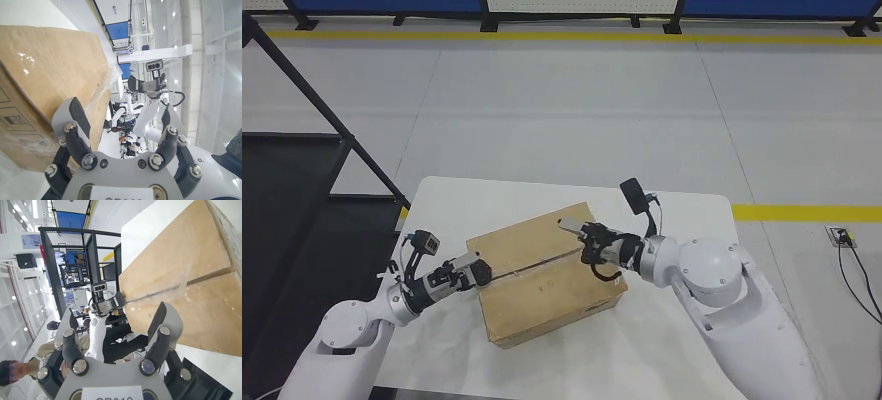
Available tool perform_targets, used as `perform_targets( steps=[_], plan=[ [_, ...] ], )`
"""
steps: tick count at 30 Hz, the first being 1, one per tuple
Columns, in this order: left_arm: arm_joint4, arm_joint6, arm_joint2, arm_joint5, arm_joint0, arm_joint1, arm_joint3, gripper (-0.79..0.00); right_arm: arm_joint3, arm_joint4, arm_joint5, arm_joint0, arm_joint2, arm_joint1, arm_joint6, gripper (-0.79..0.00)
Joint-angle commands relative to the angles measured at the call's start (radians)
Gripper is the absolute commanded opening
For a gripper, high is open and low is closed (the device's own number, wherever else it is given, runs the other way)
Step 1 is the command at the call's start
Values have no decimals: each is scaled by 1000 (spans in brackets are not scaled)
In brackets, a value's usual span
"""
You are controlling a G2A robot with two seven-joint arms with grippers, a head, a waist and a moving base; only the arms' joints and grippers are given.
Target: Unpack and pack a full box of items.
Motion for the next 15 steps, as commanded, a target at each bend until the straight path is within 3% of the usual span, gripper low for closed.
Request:
perform_targets(
  steps=[1,6,15],
  plan=[
    [-7,2,-8,-3,6,1,-7,0,35,8,-16,16,-12,-4,-18,-785],
    [-30,4,-49,-9,27,6,-34,0,98,22,-41,49,-56,-19,-68,-785],
    [-84,6,-131,3,56,16,-76,0,139,-59,36,84,-118,-25,-76,-785]
  ],
)
